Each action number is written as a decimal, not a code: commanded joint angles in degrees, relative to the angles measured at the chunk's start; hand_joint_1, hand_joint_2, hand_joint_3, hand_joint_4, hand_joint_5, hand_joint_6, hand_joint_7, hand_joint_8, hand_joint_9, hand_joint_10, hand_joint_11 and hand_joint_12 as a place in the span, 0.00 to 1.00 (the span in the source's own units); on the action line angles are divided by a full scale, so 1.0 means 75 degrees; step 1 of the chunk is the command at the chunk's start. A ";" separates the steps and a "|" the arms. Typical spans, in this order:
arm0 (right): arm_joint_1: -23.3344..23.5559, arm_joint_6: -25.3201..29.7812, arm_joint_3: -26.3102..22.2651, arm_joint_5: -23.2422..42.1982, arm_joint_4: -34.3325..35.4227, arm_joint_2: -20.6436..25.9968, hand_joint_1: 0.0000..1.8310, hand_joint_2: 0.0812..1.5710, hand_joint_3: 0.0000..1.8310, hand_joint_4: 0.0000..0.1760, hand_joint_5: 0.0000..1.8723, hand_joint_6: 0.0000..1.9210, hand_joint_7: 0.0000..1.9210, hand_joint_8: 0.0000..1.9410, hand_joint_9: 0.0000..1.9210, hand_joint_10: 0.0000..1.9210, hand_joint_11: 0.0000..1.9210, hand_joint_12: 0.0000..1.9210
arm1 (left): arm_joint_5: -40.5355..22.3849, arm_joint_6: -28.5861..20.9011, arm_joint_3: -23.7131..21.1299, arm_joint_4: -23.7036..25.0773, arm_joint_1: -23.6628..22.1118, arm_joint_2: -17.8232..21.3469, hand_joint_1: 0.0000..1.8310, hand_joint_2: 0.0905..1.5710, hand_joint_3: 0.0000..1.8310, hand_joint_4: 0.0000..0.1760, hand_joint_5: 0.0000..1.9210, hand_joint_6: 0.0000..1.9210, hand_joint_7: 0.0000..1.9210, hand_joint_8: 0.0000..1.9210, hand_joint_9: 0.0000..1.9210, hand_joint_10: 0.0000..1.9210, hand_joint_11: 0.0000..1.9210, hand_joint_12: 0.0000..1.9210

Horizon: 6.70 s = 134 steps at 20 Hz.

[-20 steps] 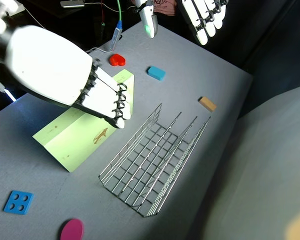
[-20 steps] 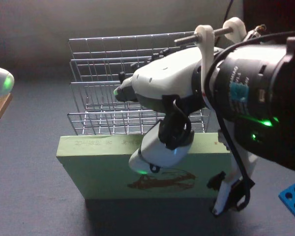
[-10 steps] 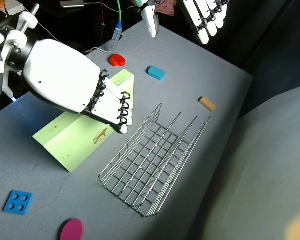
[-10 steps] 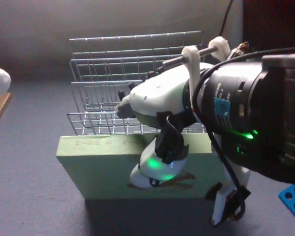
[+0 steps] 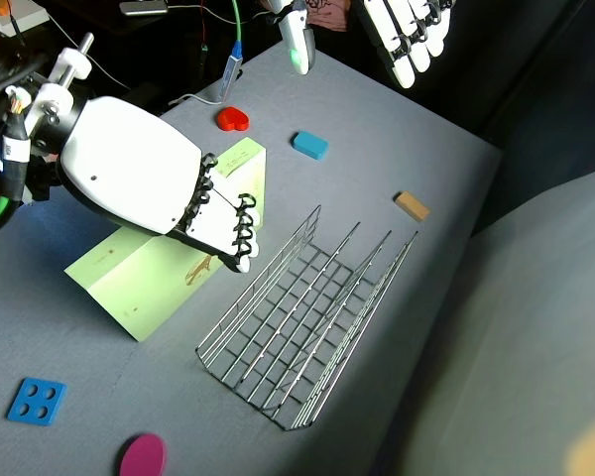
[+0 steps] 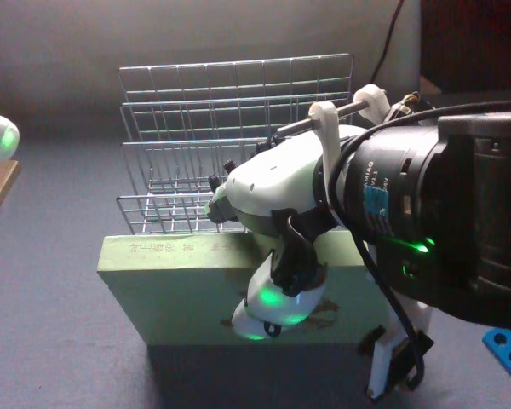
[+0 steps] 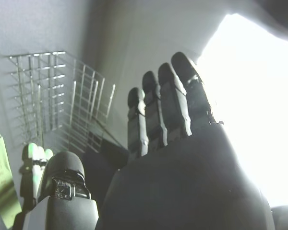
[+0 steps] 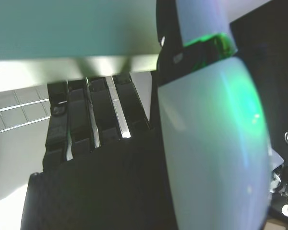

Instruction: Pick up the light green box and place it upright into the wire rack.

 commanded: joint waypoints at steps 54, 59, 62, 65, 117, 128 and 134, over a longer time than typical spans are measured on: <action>0.2022 -0.1562 0.1970 0.0726 -0.0810 -0.0594 0.67 0.72 0.00 0.00 0.46 0.53 0.50 0.63 0.40 0.63 0.32 0.84 | -0.0167 0.0035 -0.0035 0.0364 -0.0172 0.0034 0.03 0.75 0.00 0.09 0.14 0.00 0.15 0.00 0.11 0.00 0.00 0.37; 0.1923 -0.1356 0.2149 0.0759 -0.0892 -0.0857 0.67 0.72 0.00 0.00 0.45 0.53 0.51 0.63 0.40 0.63 0.32 0.84 | -0.0146 0.0037 -0.0019 0.0364 -0.0169 0.0034 0.03 0.75 0.00 0.08 0.15 0.00 0.16 0.00 0.11 0.00 0.00 0.36; 0.1854 -0.1271 0.2234 0.0777 -0.0961 -0.0972 0.67 0.72 0.00 0.00 0.45 0.54 0.50 0.63 0.40 0.64 0.32 0.84 | -0.0146 0.0037 -0.0029 0.0364 -0.0171 0.0034 0.03 0.75 0.00 0.08 0.15 0.00 0.16 0.00 0.11 0.00 0.00 0.37; 0.1772 -0.1169 0.2392 0.0793 -0.0975 -0.1067 0.67 0.72 0.00 0.00 0.45 0.54 0.50 0.63 0.40 0.64 0.32 0.84 | -0.0146 0.0037 -0.0027 0.0364 -0.0170 0.0034 0.04 0.75 0.00 0.08 0.15 0.00 0.15 0.00 0.11 0.00 0.00 0.37; 0.0119 -0.0341 0.3355 0.1325 -0.1816 -0.1728 0.49 0.67 0.00 0.00 0.36 0.03 0.39 0.04 0.27 0.26 0.13 0.75 | -0.0828 0.0079 -0.0085 0.0276 -0.0280 -0.0377 0.03 0.75 0.00 0.05 0.14 0.00 0.15 0.00 0.10 0.00 0.00 0.36; 0.0608 -0.0623 0.2834 0.1314 -0.1357 -0.1124 0.39 0.59 0.00 0.00 0.14 0.00 0.17 0.00 0.15 0.00 0.00 0.50 | -0.0836 0.0130 -0.0115 0.0217 -0.0271 -0.0377 0.03 0.75 0.00 0.05 0.14 0.00 0.15 0.00 0.10 0.00 0.00 0.36; 0.1617 -0.0878 0.1037 0.0857 -0.1042 0.0417 0.31 0.59 0.00 0.00 0.11 0.00 0.12 0.00 0.10 0.00 0.00 0.40 | -0.0713 0.0519 -0.0174 -0.0045 -0.0269 -0.0370 0.03 0.76 0.00 0.06 0.13 0.00 0.14 0.00 0.10 0.00 0.00 0.36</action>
